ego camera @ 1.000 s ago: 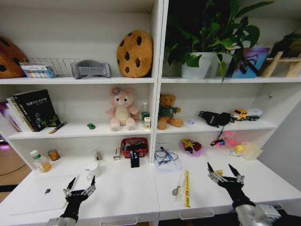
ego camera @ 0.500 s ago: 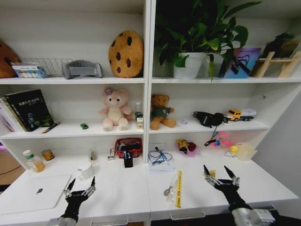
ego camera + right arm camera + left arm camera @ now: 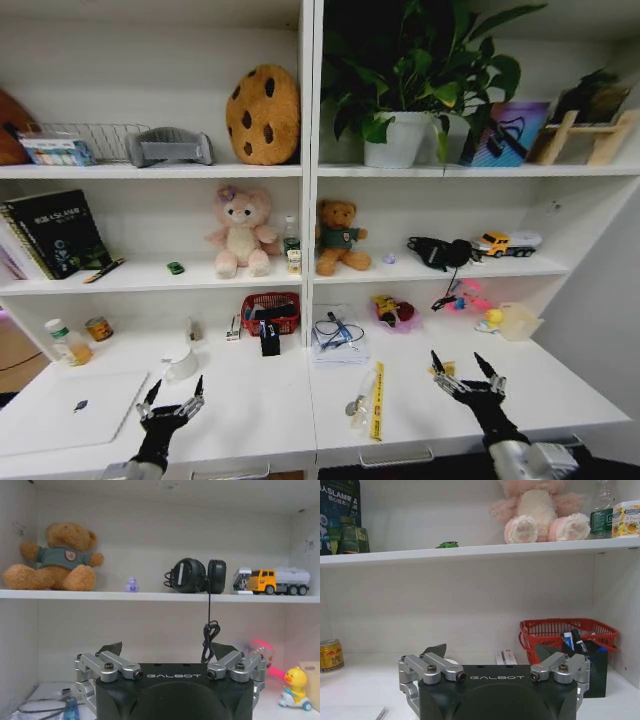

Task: Organize the objects on the table.

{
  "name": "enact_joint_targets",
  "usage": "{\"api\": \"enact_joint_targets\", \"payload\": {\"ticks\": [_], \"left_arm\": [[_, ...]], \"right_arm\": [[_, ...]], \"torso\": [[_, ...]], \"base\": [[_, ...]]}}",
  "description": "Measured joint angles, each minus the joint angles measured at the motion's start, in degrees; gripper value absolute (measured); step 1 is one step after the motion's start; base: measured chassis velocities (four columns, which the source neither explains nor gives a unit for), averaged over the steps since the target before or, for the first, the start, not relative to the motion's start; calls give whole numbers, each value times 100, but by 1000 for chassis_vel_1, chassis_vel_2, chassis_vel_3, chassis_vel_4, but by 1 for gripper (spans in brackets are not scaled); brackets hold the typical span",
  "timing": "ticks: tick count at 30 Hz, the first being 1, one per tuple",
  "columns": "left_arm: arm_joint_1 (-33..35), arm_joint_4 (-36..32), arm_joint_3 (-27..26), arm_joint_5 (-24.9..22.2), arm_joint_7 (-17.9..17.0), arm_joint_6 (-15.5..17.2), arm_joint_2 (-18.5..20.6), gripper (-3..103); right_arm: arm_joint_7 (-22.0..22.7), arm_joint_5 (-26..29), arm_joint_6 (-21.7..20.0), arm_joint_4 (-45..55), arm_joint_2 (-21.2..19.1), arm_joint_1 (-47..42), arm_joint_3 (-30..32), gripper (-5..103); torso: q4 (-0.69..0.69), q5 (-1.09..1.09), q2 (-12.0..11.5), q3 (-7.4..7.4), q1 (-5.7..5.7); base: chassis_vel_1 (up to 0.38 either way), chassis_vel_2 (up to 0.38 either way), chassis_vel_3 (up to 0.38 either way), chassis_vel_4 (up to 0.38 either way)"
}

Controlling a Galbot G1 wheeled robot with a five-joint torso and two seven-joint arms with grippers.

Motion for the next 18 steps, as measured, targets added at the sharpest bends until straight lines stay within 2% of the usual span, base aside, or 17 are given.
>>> {"api": "enact_joint_targets", "payload": {"ticks": [3,5,6,9,12,18], "left_arm": [[1,19,6,3,1,0,5,99],[1,28,13,4,2,1,8,99],[1,28,13,4,2,1,8,99],[7,46,14,13,2,-5,1,99],[18,75,17,33,2,-18,-9,99],[12,122,26,50,4,-21,-6,99]], "right_arm": [[-9,87,-100,-365,-242,156,27,100],[-49,189,-251,-750,-578,354,37,100],[-49,189,-251,-750,-578,354,37,100],[-92,478,-496,-1547,-1058,738,-10,100],[-94,644,-683,-2049,-1270,1067,-95,100],[-33,842,-899,-2679,-1450,1680,-349,100]], "torso": [[0,2,0,0,0],[0,2,-1,0,0],[0,2,-1,0,0],[1,2,0,0,0],[1,2,-1,0,0],[2,1,-2,0,0]], "base": [[0,0,0,0],[0,0,0,0],[0,0,0,0],[0,0,0,0],[0,0,0,0],[0,0,0,0]]}}
